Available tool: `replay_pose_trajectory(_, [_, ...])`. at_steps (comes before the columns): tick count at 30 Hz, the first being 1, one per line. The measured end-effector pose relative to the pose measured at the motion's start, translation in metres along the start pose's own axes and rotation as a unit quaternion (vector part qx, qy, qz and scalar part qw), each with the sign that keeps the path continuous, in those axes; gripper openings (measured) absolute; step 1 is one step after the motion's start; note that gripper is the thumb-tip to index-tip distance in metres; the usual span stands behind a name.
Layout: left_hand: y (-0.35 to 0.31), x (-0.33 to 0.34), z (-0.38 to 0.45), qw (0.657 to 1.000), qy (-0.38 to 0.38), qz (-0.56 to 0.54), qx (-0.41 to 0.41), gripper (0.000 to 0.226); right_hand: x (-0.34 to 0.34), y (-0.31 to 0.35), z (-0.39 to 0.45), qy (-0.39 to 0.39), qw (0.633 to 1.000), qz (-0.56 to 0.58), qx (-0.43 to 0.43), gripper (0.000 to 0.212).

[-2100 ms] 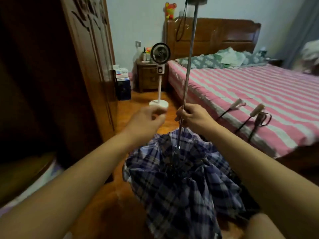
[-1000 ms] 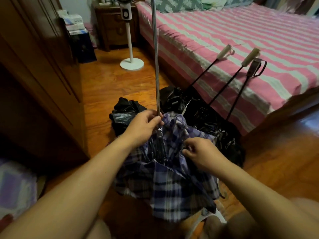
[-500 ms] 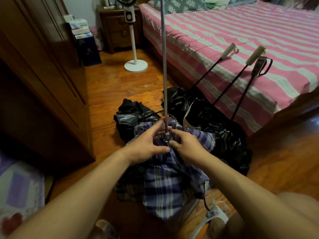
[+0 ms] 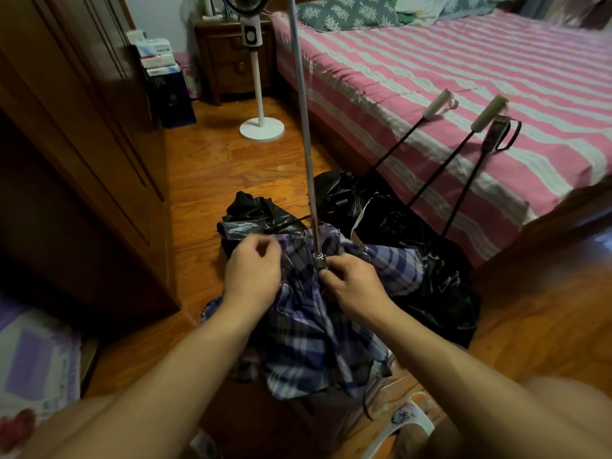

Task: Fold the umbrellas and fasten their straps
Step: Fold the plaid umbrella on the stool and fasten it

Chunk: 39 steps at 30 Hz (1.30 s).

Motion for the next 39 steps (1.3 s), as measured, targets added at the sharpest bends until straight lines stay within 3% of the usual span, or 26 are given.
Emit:
replay_pose_trajectory(2, [0.01,0.0,-0.014,0.996,0.055,0.06,-0.041,0.025,0.001,-0.003,-0.001,-0.014,1.0,0.003,0.003,0.016])
replay_pose_trajectory(4, [0.017,0.009,-0.024,0.993,0.091,0.072,-0.031,0.033,0.003,-0.003,-0.002,-0.024,1.0,0.002,0.001,0.016])
replay_pose_trajectory(9, [0.017,0.033,-0.023,0.992,0.089,0.058,0.062,0.037,0.013,0.003,-0.007,-0.017,1.0,0.003,-0.008,0.018])
replay_pose_trajectory(13, [0.022,0.047,-0.017,0.991,0.089,0.052,0.086,0.045,0.015,0.006,-0.011,-0.025,1.0,-0.003,-0.008,0.013])
replay_pose_trajectory(15, [0.025,0.051,-0.013,0.991,0.075,0.065,0.094,0.042,0.015,0.009,-0.016,-0.013,1.0,-0.003,-0.016,0.009])
replay_pose_trajectory(19, [0.028,0.048,-0.003,0.987,0.055,0.09,0.122,0.018,0.008,0.021,-0.025,0.081,0.994,-0.05,-0.052,0.026])
replay_pose_trajectory(20, [0.027,0.046,-0.002,0.985,0.062,0.094,0.129,0.015,0.0,0.024,-0.025,0.075,0.994,-0.057,-0.054,0.027])
replay_pose_trajectory(24, [0.024,0.034,-0.002,0.984,0.083,0.091,0.132,0.012,-0.058,0.015,-0.027,-0.169,0.983,-0.072,-0.009,0.02])
replay_pose_trajectory(25, [0.023,0.029,-0.002,0.984,0.088,0.086,0.131,0.01,-0.067,0.01,-0.03,-0.174,0.981,-0.089,0.0,0.022])
replay_pose_trajectory(27, [0.02,0.021,-0.003,0.983,0.098,0.081,0.136,0.009,-0.069,0.0,-0.032,-0.042,0.993,-0.114,0.016,0.037])
replay_pose_trajectory(29, [0.02,0.014,-0.003,0.981,0.11,0.081,0.14,0.008,-0.056,-0.005,-0.038,0.108,0.989,-0.103,0.02,0.065])
replay_pose_trajectory(30, [0.02,0.013,-0.002,0.98,0.117,0.081,0.14,0.009,-0.049,-0.005,-0.041,0.13,0.986,-0.101,0.005,0.072])
replay_pose_trajectory(33, [0.021,0.014,-0.002,0.978,0.141,0.068,0.141,0.009,-0.036,0.0,-0.038,0.043,0.991,-0.119,-0.053,0.064])
replay_pose_trajectory(37, [0.018,0.019,-0.009,0.972,0.162,0.049,0.162,0.011,-0.02,0.008,-0.031,-0.005,1.0,0.018,-0.007,0.036])
replay_pose_trajectory(39, [0.019,0.02,-0.012,0.968,0.177,0.035,0.175,0.014,-0.012,0.01,-0.029,-0.006,0.998,0.056,0.011,0.032])
Point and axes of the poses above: each hand's wrist, its own z-axis towards the middle knuckle, its own x-axis out of the palm, y = z × x, the point moved 2 cm from there along z, towards the middle knuckle, and after that the axes turned 5 degrees about x, right-handed, at the moved point
